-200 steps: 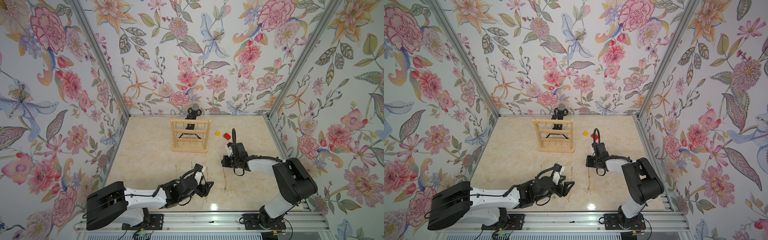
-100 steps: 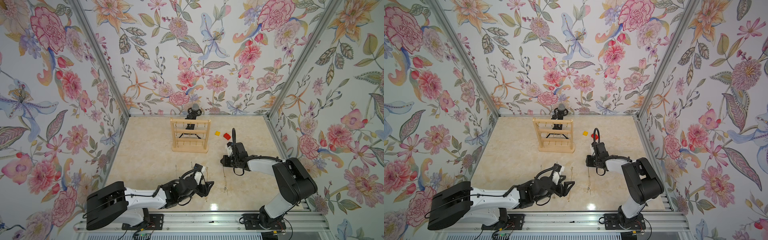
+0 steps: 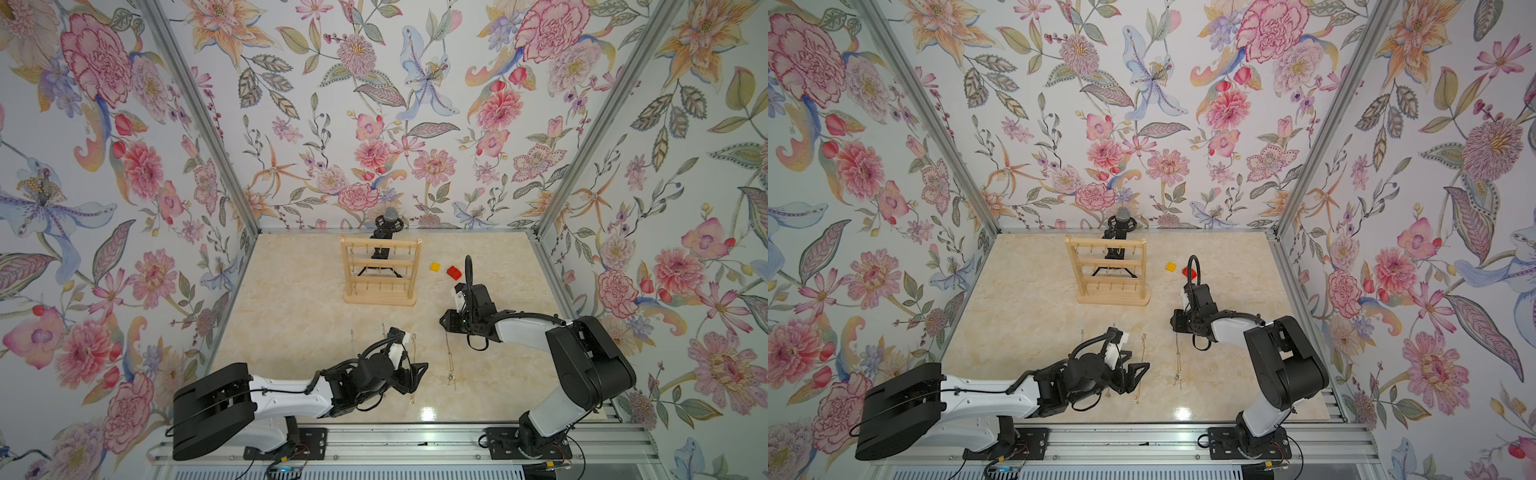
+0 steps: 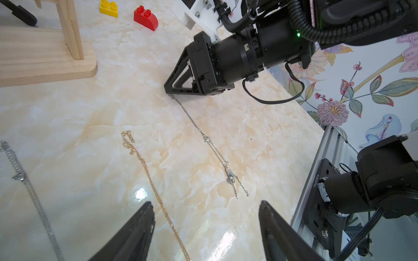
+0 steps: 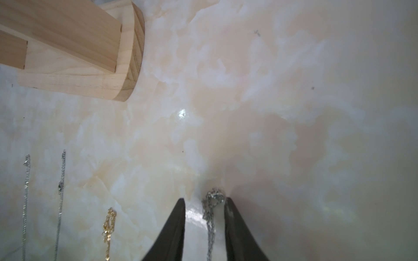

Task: Take the necklace off the jewelry display stand
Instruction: Place the necklace at the center of the board.

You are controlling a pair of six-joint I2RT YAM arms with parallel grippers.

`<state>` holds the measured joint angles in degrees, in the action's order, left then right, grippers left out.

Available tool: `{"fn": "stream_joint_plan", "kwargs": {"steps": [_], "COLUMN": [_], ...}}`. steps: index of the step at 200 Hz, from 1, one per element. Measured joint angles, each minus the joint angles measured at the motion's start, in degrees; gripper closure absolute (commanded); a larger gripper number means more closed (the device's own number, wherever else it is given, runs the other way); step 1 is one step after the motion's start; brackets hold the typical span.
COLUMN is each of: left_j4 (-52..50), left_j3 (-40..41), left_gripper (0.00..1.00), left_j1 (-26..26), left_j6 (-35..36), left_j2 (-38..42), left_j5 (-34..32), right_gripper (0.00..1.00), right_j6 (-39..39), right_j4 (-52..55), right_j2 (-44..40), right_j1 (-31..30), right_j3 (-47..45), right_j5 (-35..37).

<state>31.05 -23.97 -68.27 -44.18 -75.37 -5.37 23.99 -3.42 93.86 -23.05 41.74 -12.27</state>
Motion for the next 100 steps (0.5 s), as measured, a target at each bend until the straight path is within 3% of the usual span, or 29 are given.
{"fn": "stream_joint_plan", "kwargs": {"steps": [38,100], "left_j4": [0.13,0.15], "left_j3": [0.00,0.09], "left_gripper": [0.25,0.24], "left_j1": [0.00,0.00], "left_j6": [-0.02,-0.17], "left_j2": [0.00,0.00], "left_j5": [-0.02,-0.04], "right_gripper": [0.60,0.56], "right_j6": [0.35,0.94], "right_j4": [0.46,-0.07], "right_j2": [-1.86,-9.88], "right_j1": [0.07,0.59], "right_j3": [-0.02,-1.88], "right_j5": [1.01,1.33]}}
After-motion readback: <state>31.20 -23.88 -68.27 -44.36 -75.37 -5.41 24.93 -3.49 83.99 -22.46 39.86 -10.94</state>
